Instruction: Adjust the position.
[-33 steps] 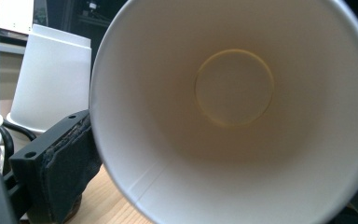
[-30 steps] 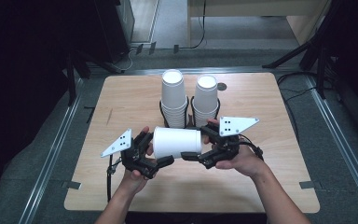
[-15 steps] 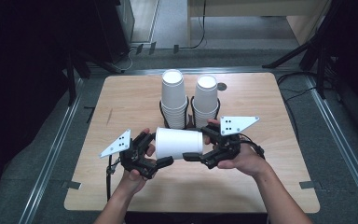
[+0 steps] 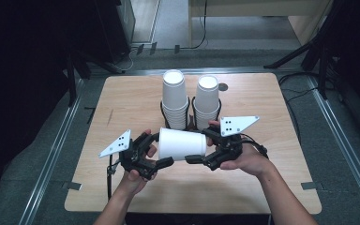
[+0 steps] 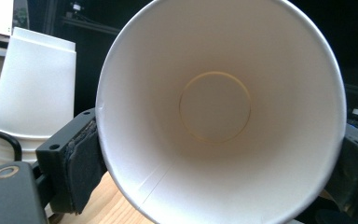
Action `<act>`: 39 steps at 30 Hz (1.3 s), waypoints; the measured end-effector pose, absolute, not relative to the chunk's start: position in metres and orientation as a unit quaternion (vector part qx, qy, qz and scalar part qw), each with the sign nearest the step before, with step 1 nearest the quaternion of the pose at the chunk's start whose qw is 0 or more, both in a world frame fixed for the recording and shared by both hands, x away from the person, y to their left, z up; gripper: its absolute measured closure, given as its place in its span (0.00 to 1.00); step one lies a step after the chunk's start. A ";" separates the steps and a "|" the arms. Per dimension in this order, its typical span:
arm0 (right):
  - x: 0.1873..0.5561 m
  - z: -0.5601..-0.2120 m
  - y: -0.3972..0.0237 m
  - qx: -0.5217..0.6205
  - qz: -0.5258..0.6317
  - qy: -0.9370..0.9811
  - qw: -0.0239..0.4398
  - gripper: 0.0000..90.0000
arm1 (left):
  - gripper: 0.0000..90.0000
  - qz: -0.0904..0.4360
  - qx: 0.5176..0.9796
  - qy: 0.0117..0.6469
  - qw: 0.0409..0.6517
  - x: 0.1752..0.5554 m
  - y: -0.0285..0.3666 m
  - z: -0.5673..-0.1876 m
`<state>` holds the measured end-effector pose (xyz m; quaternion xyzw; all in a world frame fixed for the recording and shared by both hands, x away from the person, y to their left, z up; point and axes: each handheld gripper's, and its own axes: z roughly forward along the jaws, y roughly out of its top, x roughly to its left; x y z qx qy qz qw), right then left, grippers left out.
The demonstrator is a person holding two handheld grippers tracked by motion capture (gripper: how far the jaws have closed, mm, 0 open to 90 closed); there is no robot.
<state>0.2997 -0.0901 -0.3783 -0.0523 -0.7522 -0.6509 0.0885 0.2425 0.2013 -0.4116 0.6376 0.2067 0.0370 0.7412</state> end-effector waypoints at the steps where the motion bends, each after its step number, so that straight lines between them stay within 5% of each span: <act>1: 0.299 -0.378 -0.090 -0.052 -0.650 -0.753 0.090 0.25 | 0.08 0.036 0.638 0.206 0.741 0.242 0.201 -0.411; 9: 0.298 -0.377 -0.090 -0.040 -0.635 -0.767 0.083 0.25 | 0.00 0.032 0.659 0.204 0.723 0.242 0.196 -0.408; 39: 0.296 -0.377 -0.087 -0.027 -0.603 -0.793 0.078 0.24 | 0.07 0.032 0.660 0.201 0.723 0.242 0.201 -0.408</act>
